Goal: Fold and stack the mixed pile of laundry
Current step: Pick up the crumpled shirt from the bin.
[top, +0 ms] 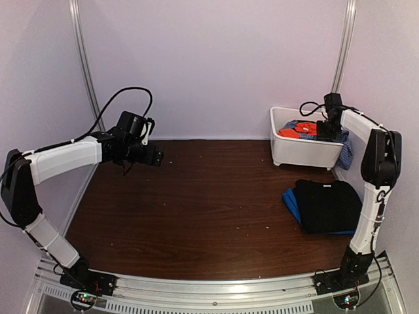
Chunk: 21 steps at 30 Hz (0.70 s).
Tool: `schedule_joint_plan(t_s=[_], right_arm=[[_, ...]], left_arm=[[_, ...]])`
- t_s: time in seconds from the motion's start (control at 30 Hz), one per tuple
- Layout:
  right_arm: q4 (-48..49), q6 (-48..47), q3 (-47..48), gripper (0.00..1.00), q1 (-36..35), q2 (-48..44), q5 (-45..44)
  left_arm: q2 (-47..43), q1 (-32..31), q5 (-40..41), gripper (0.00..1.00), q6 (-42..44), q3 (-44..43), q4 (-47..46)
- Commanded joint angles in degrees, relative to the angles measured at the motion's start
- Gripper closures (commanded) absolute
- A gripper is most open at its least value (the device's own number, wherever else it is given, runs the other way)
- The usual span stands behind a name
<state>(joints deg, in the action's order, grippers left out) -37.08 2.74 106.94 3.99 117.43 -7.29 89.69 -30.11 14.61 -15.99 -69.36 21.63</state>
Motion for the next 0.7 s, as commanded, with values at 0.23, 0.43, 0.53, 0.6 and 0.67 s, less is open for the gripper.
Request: schedule_joint_plan(t_s=[0.23, 0.43, 0.53, 0.6, 0.67], right_arm=[[2.7, 2.3, 0.2, 1.00, 0.4, -10.5, 7.8], [8.9, 6.6, 1.5, 1.00, 0.3, -16.1, 16.5], [12.4, 8.8, 2.6, 1.00, 0.0, -18.6, 20.8], [14.8, 10.2, 3.6, 1.00, -0.8, -20.2, 23.6], [15.4, 11.2, 7.0, 1.00, -2.1, -20.8, 26.3]], left_arm=[[0.3, -0.3, 0.8, 0.02, -1.3, -2.4, -0.2], [-0.2, -0.3, 0.5, 0.02, -1.9, -2.7, -0.5], [-0.7, -0.3, 0.1, 0.02, -2.4, -2.4, -1.0], [-1.0, -0.3, 0.1, 0.02, -2.9, -2.2, -1.4], [-1.4, -0.3, 0.0, 0.02, -3.2, -2.1, -2.1]])
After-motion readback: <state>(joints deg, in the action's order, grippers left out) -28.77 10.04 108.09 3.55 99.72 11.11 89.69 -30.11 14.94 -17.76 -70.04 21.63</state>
